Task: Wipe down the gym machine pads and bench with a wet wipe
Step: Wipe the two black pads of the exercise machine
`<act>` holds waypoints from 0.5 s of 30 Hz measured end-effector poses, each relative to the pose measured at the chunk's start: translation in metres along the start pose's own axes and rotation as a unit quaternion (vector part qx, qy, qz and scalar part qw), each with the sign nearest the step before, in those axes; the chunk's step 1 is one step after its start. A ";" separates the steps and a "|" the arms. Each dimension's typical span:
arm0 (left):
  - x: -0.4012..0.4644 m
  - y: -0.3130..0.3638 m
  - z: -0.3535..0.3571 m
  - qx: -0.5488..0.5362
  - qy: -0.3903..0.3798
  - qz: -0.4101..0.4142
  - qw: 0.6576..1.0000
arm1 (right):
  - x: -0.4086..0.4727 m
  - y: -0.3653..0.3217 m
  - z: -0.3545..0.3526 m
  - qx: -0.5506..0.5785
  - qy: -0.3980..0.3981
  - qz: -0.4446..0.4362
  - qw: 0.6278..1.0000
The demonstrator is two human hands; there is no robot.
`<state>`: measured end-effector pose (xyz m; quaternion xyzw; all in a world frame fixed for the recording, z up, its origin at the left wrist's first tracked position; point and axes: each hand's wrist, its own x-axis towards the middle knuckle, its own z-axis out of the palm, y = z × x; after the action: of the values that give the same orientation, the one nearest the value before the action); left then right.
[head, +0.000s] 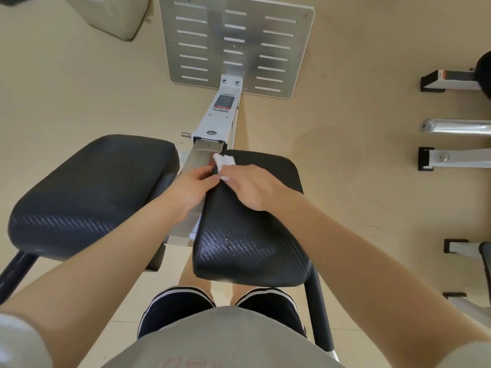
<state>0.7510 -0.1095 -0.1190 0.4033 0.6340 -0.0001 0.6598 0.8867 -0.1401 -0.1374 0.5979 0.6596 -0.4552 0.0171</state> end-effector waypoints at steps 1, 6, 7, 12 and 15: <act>-0.003 0.000 0.000 -0.005 0.010 0.000 1.000 | -0.002 0.000 0.002 0.014 -0.013 -0.019 1.000; -0.018 0.002 0.005 -0.023 0.082 0.021 0.996 | -0.035 0.045 -0.010 0.018 0.012 0.045 0.999; -0.021 0.000 0.007 -0.027 0.086 0.023 0.996 | -0.044 0.054 -0.015 0.005 0.021 0.083 0.996; -0.027 -0.008 0.015 -0.038 0.058 0.023 0.997 | -0.060 0.063 -0.018 -0.001 0.058 0.150 0.987; -0.028 -0.007 0.012 -0.058 0.048 0.003 0.997 | -0.046 0.035 -0.008 -0.012 0.052 0.096 0.994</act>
<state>0.7521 -0.1353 -0.1007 0.3659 0.6625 0.0583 0.6510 0.9319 -0.1752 -0.1265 0.6814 0.6042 -0.4118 0.0332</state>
